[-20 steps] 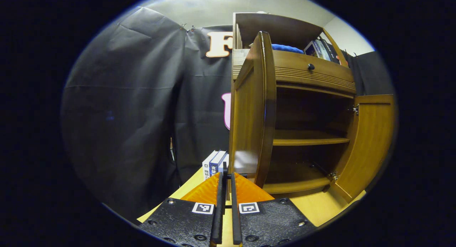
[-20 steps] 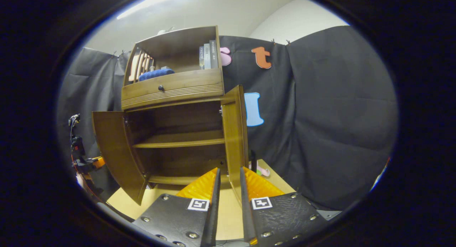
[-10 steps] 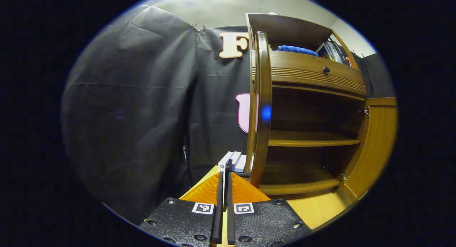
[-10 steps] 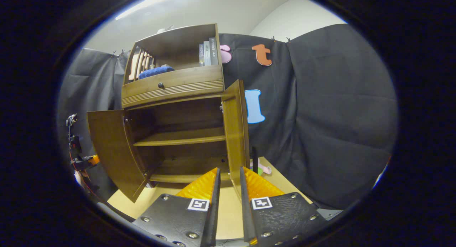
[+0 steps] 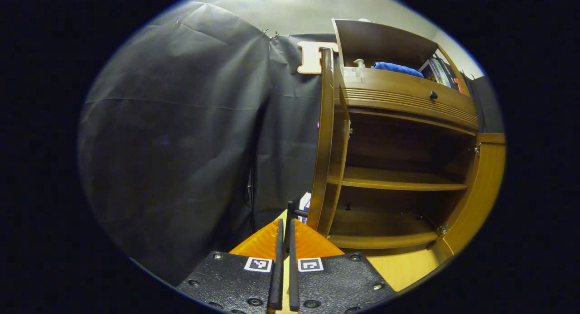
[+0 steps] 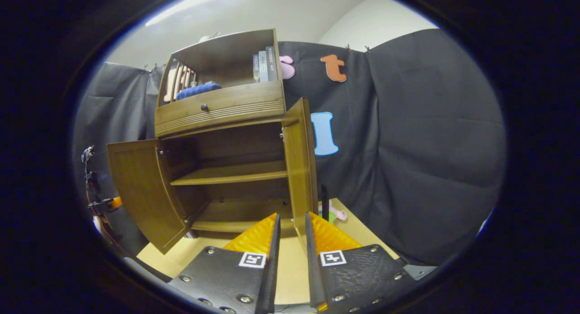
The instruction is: Open the right door of the double-door shoe cabinet with the right hand, and open the left door with the left hand.
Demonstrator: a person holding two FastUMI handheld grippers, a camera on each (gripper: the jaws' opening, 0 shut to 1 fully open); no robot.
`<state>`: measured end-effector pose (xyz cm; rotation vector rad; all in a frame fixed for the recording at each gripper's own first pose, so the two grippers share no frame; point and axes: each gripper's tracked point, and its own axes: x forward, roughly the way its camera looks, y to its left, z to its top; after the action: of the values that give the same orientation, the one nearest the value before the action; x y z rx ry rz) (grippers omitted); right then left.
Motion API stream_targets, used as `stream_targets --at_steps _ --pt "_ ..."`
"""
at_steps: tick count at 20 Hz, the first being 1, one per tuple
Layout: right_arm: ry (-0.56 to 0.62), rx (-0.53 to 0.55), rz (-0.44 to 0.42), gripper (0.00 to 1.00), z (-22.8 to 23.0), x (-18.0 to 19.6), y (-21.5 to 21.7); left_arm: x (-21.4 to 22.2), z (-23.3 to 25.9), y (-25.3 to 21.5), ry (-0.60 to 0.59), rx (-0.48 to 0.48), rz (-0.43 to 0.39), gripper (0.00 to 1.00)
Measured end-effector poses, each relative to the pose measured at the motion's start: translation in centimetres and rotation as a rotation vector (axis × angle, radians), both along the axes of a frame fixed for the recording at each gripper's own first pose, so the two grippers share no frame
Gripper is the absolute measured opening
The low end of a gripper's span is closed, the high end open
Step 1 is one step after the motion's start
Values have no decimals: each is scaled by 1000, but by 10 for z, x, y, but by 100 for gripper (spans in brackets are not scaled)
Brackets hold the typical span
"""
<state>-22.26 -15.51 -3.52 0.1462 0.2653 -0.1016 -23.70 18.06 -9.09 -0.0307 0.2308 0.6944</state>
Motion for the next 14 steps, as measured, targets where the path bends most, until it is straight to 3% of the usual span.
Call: stream_targets --at_steps 2,10,11,13,14 --pt "-1 3 1 29 0 -2 -1 -1 3 -4 -6 -1 5 6" --pt "-6 8 -1 29 0 -10 -11 -5 31 -23 -79 -30 -5 6" --pt "-8 9 1 34 1 -11 -12 -5 34 -27 -87 -34 -10 6" --pt "-14 9 6 34 3 -13 -14 -6 40 -33 -93 -32 -12 6" --pt "-16 9 10 29 3 -14 -14 -6 43 -36 -97 -29 -17 6"
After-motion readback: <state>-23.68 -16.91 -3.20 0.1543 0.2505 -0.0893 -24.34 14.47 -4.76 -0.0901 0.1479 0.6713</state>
